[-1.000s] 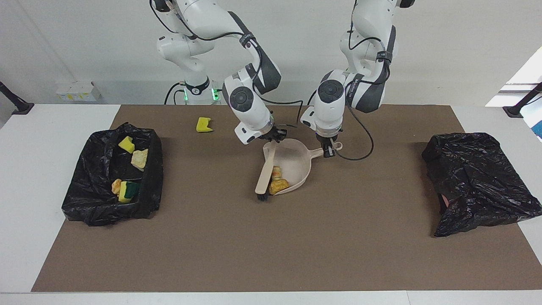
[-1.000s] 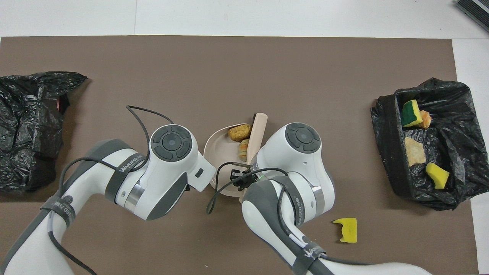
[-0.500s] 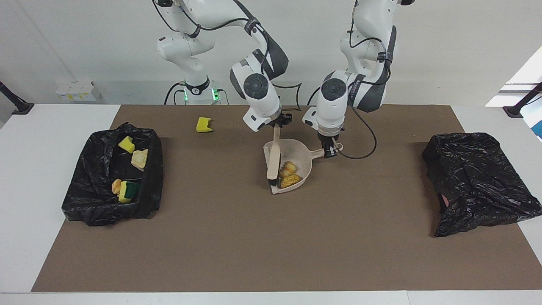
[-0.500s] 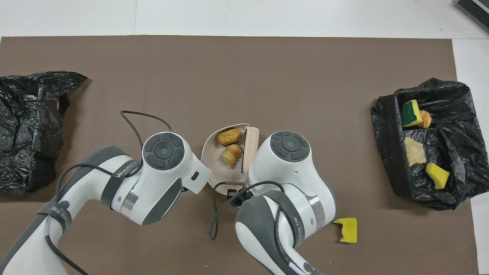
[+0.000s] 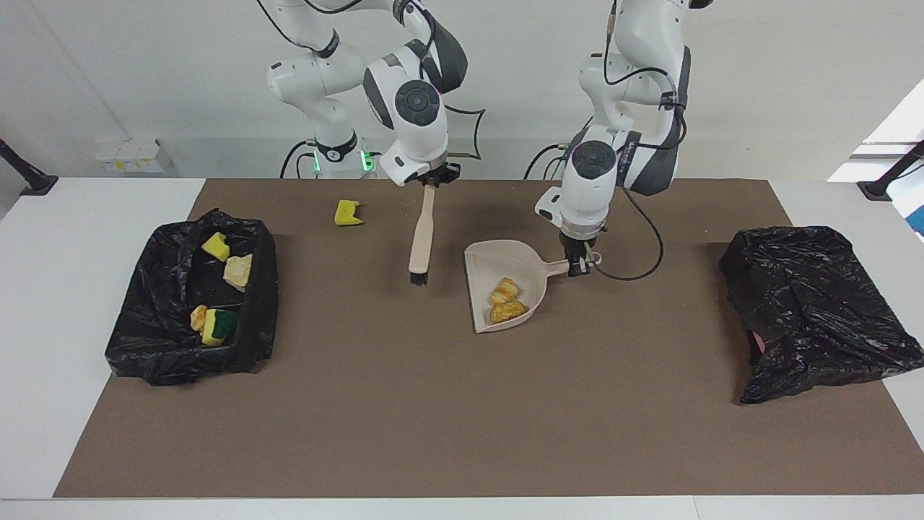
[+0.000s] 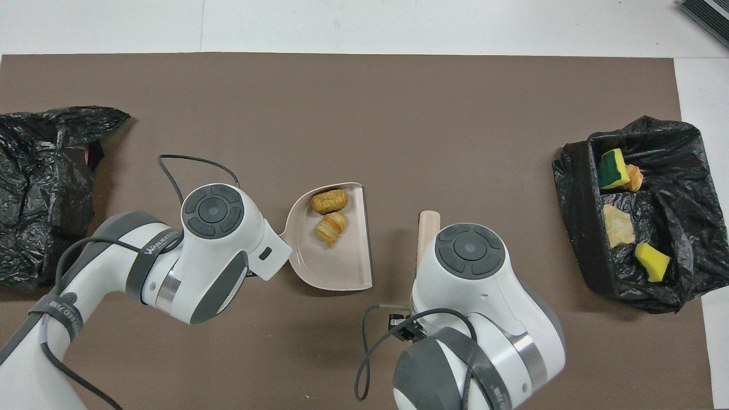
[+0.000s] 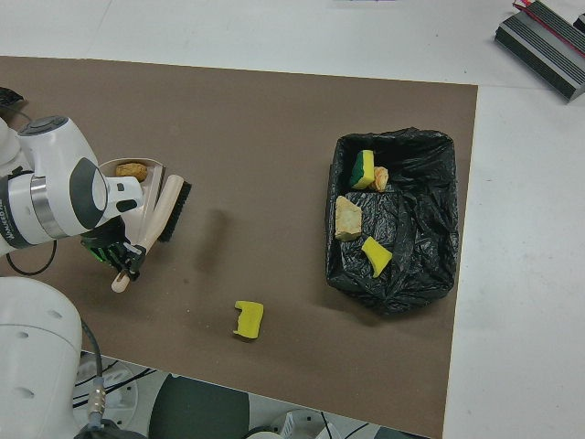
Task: Sweep and dump trash in bin
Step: 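Brush the bread pieces into the dustpan held by the left gripper, then move the brush with the right gripper behind the yellow sponge piece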
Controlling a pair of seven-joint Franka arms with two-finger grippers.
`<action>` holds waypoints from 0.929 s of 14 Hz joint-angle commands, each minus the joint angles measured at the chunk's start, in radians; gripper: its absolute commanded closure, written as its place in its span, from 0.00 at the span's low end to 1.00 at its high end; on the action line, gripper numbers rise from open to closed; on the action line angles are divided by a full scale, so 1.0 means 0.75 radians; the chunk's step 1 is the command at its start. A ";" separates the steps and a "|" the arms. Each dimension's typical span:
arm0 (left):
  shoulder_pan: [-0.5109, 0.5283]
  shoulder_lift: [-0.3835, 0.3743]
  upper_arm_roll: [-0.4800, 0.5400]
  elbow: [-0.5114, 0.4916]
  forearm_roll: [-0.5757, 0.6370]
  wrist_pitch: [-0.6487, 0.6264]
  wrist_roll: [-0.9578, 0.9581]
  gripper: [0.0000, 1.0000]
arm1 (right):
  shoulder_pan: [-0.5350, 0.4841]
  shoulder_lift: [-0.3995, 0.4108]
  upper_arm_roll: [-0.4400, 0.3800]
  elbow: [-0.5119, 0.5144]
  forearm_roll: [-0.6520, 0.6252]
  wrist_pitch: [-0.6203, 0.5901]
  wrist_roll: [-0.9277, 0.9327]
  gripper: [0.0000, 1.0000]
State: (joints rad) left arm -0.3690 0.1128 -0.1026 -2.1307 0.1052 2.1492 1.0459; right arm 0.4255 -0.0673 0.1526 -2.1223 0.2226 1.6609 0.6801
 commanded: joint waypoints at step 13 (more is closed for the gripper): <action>0.013 -0.017 -0.002 -0.006 0.023 -0.045 0.148 1.00 | -0.040 -0.673 0.017 -0.786 -0.266 -0.220 0.241 1.00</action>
State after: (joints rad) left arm -0.3597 0.1125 -0.1022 -2.1226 0.1056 2.1187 1.1436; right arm 0.4112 -0.4680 0.1567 -2.6295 0.0481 1.5042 0.8493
